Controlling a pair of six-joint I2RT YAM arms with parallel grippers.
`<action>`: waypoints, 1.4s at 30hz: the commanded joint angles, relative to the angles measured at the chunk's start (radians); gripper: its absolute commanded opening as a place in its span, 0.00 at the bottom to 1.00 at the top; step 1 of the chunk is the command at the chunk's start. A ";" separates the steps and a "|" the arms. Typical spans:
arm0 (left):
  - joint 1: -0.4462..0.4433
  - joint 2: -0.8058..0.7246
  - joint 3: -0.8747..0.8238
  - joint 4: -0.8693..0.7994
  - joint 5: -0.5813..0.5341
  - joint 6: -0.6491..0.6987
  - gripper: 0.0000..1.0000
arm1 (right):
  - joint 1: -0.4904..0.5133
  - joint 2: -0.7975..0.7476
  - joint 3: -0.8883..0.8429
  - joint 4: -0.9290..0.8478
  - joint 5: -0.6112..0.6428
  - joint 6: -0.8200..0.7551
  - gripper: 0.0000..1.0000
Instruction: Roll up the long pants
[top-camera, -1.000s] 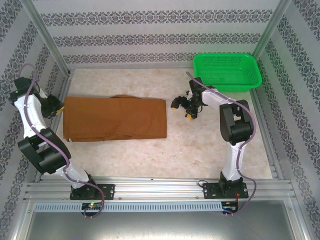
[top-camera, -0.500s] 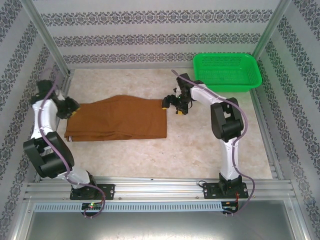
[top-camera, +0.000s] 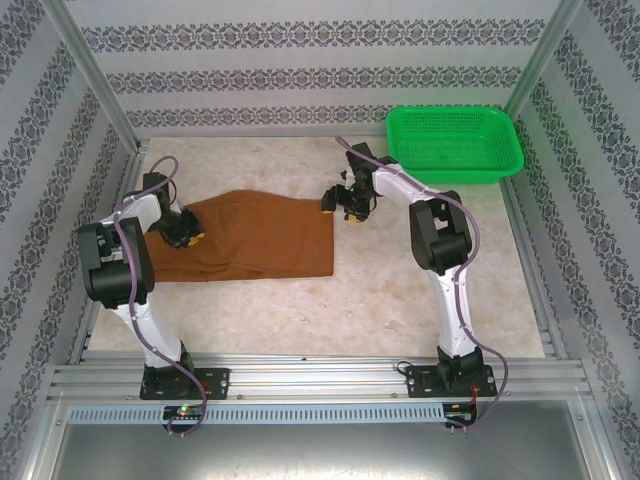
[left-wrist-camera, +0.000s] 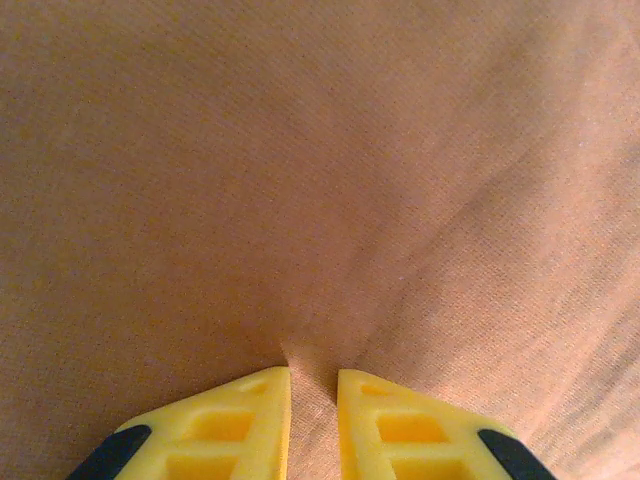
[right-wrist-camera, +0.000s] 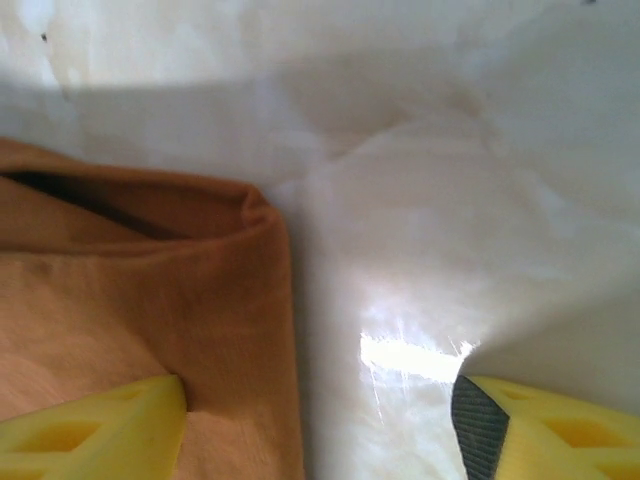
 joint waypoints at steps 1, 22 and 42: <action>-0.013 0.010 0.025 -0.005 -0.069 -0.005 0.19 | 0.016 0.075 0.073 0.093 -0.058 0.017 0.72; 0.059 0.056 0.009 -0.034 -0.187 0.106 0.03 | -0.139 0.024 -0.096 0.195 0.027 0.105 0.00; -0.327 0.665 0.994 -0.261 -0.105 0.098 0.00 | 0.018 -0.557 -0.939 0.222 0.138 0.023 0.00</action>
